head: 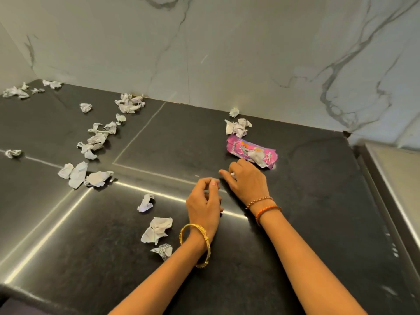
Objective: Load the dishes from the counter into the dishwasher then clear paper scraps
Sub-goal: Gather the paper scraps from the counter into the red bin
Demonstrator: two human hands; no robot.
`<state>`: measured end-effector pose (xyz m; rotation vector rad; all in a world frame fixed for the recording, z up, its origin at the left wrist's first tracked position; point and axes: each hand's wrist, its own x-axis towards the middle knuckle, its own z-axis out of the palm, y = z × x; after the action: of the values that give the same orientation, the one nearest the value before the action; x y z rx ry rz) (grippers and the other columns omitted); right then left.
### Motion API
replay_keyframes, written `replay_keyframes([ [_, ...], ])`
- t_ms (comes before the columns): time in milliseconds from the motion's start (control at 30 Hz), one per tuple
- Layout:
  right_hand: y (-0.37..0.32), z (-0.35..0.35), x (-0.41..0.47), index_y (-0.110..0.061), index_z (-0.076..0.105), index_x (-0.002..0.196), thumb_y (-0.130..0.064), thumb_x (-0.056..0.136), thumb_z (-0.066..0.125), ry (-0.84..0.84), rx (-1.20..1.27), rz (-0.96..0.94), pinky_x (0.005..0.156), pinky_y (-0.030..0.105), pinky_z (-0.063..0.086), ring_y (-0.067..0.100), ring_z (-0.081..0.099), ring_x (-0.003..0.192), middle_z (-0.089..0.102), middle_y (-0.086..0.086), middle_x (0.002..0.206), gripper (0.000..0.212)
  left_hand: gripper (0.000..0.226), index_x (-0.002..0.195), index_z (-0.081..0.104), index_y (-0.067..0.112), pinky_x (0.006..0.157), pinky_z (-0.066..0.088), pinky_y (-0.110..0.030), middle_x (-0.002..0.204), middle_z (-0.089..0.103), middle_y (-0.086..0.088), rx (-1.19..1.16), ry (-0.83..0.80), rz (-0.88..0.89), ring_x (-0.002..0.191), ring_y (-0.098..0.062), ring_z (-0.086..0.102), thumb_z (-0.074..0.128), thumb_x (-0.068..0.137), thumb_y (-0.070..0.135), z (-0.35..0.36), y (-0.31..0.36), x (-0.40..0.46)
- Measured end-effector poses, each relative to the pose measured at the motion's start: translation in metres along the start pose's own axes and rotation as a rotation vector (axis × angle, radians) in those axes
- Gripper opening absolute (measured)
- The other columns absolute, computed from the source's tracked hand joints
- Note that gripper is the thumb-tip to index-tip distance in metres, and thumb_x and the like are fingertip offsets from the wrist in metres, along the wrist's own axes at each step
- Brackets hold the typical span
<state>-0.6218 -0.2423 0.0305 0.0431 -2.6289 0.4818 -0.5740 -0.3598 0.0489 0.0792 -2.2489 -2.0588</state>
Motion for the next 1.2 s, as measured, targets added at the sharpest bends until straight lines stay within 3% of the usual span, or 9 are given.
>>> replay_keyframes([
  [133, -0.006, -0.009, -0.006, -0.009, 0.053, 0.053, -0.036, 0.084, 0.054, 0.041, 0.124, 0.111, 0.050, 0.028, 0.032, 0.020, 0.050, 0.050, 0.054, 0.010, 0.053, 0.041, 0.018, 0.083, 0.057, 0.026, 0.051, 0.052, -0.026, 0.073, 0.059, 0.004, -0.049, -0.026, 0.041, 0.059, -0.003, 0.055, 0.047, 0.095, 0.017, -0.003, -0.003, 0.000],
  [267, -0.046, -0.026, -0.014, -0.015, 0.040, 0.053, -0.021, 0.093, 0.053, 0.348, 1.176, 0.659, 0.039, 0.016, 0.031, 0.001, 0.029, 0.038, 0.034, -0.003, 0.049, 0.042, 0.017, 0.096, 0.058, 0.019, 0.080, 0.052, -0.024, 0.094, 0.061, 0.003, -0.278, -0.100, -0.131, 0.081, 0.001, 0.057, 0.041, 0.098, 0.021, -0.009, 0.005, 0.001],
  [333, -0.070, -0.030, -0.019, -0.014, 0.044, 0.059, -0.018, 0.094, 0.048, 0.398, 1.339, 0.709, 0.039, 0.012, 0.032, -0.002, 0.036, 0.039, 0.042, -0.009, 0.047, 0.036, 0.028, 0.101, 0.057, 0.016, 0.098, 0.041, -0.031, 0.102, 0.060, 0.000, -0.506, -0.207, -0.365, 0.100, -0.011, 0.055, 0.033, 0.100, 0.032, -0.019, 0.013, 0.003],
  [433, -0.106, -0.035, -0.025, -0.020, 0.055, 0.069, -0.024, 0.093, 0.050, 0.292, 1.180, 0.442, 0.056, 0.013, 0.041, -0.003, 0.051, 0.056, 0.057, -0.014, 0.065, 0.025, 0.052, 0.098, 0.058, 0.010, 0.084, 0.046, -0.036, 0.096, 0.063, -0.008, -0.885, -0.378, -0.651, 0.090, -0.021, 0.059, 0.024, 0.097, 0.050, -0.042, 0.023, 0.007],
  [600, -0.133, -0.020, -0.032, -0.021, 0.069, 0.081, -0.042, 0.088, 0.033, 0.282, 0.434, -0.057, 0.080, 0.026, 0.028, 0.007, 0.047, 0.092, 0.060, -0.006, 0.091, 0.043, 0.048, 0.094, 0.060, 0.005, 0.063, 0.057, -0.027, 0.081, 0.068, -0.012, -1.222, -0.292, -0.661, 0.071, -0.021, 0.069, 0.030, 0.097, 0.043, -0.070, 0.026, 0.012],
  [767, -0.143, -0.023, -0.025, -0.014, 0.064, 0.087, -0.027, 0.090, 0.041, 0.393, 0.850, 0.086, 0.076, 0.007, 0.035, -0.009, 0.047, 0.084, 0.048, -0.005, 0.093, 0.027, 0.032, 0.078, 0.057, 0.010, 0.047, 0.052, -0.019, 0.062, 0.058, -0.005, -1.162, -0.085, -0.598, 0.047, -0.013, 0.060, 0.039, 0.096, 0.030, -0.108, 0.034, 0.025],
  [833, -0.140, -0.014, -0.030, -0.016, 0.063, 0.092, -0.031, 0.085, 0.047, 0.240, 0.773, 0.118, 0.074, 0.009, 0.039, -0.006, 0.050, 0.082, 0.050, -0.002, 0.096, 0.023, 0.030, 0.075, 0.055, 0.009, 0.039, 0.045, -0.013, 0.064, 0.051, -0.004, -1.186, 0.024, -0.544, 0.038, -0.010, 0.053, 0.039, 0.096, 0.023, -0.128, 0.034, 0.033],
  [1033, -0.144, 0.026, -0.049, -0.023, 0.047, 0.131, -0.065, 0.075, 0.020, -0.375, 0.185, -0.251, 0.100, 0.031, 0.025, 0.019, 0.037, 0.129, 0.042, 0.001, 0.140, 0.076, 0.023, 0.086, 0.057, 0.010, 0.040, 0.043, -0.011, 0.060, 0.056, -0.001, -1.095, 0.112, -0.449, 0.038, -0.004, 0.052, 0.036, 0.096, 0.010, -0.160, 0.018, 0.043],
  [1200, -0.129, 0.013, -0.054, -0.014, 0.064, 0.093, -0.050, 0.082, 0.041, -0.234, 0.089, -0.625, 0.066, 0.026, 0.041, 0.024, 0.060, 0.080, 0.063, 0.005, 0.093, 0.044, 0.029, 0.090, 0.057, 0.017, 0.045, 0.047, -0.012, 0.077, 0.053, -0.004, -1.042, 0.098, -0.441, 0.047, -0.007, 0.056, 0.032, 0.094, 0.001, -0.152, 0.010, 0.044],
])
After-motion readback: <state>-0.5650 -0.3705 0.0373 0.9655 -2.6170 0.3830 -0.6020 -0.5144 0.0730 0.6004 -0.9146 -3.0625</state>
